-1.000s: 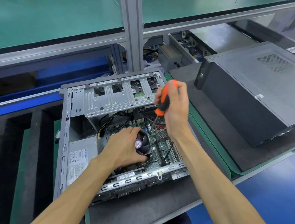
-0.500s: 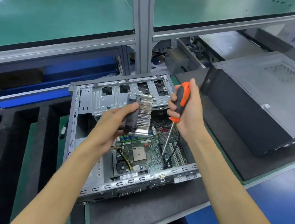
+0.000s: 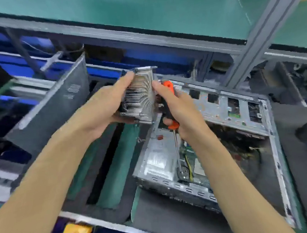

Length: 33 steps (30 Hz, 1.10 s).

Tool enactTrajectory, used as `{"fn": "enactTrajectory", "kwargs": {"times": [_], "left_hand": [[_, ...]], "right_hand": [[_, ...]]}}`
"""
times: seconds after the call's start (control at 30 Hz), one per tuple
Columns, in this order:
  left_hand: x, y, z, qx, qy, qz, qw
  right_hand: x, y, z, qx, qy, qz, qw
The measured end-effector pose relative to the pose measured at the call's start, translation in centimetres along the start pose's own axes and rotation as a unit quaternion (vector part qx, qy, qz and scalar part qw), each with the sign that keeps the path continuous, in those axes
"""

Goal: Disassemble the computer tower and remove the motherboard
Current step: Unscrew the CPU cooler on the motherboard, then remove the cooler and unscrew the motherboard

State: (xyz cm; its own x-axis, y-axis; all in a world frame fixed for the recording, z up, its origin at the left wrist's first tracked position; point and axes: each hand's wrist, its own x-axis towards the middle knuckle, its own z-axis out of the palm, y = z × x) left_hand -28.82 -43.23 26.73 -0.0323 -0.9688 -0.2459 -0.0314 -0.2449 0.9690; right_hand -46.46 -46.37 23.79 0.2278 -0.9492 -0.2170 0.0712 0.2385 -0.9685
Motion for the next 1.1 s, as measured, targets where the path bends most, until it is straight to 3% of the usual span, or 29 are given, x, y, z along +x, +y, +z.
{"fn": "enactTrajectory", "kwargs": {"times": [0.1, 0.23, 0.3, 0.37, 0.57, 0.8, 0.97, 1.1], "left_hand": [[-1.8, -0.9, -3.4, 0.056, 0.081, 0.025, 0.995], [-2.5, -3.6, -7.9, 0.054, 0.182, 0.021, 0.982], [-2.1, -5.0, -9.4, 0.031, 0.206, 0.004, 0.978], [-1.2, -6.8, -10.2, 0.028, 0.226, -0.012, 0.974], [3.8, -14.0, -8.2, 0.125, 0.186, -0.083, 0.971], [10.1, -18.8, -1.6, 0.323, 0.158, -0.131, 0.924], [12.4, -18.8, -1.4, 0.365, 0.172, -0.123, 0.907], [12.5, -19.3, -1.9, 0.436, 0.184, -0.115, 0.873]], "right_hand": [[1.7, 0.9, 5.2, -0.013, -0.030, 0.018, 0.999], [3.9, 2.6, 9.8, -0.098, -0.059, 0.034, 0.993], [5.1, 3.1, 10.5, -0.139, -0.041, 0.039, 0.989], [6.5, 3.1, 10.2, -0.101, -0.003, 0.049, 0.994], [8.4, 1.4, 6.4, 0.105, 0.070, 0.080, 0.989], [6.6, 0.7, 2.4, 0.157, 0.106, 0.034, 0.981], [4.7, 0.7, -1.2, 0.201, 0.133, 0.018, 0.970], [3.7, 1.0, -3.6, 0.221, 0.168, 0.004, 0.961]]}}
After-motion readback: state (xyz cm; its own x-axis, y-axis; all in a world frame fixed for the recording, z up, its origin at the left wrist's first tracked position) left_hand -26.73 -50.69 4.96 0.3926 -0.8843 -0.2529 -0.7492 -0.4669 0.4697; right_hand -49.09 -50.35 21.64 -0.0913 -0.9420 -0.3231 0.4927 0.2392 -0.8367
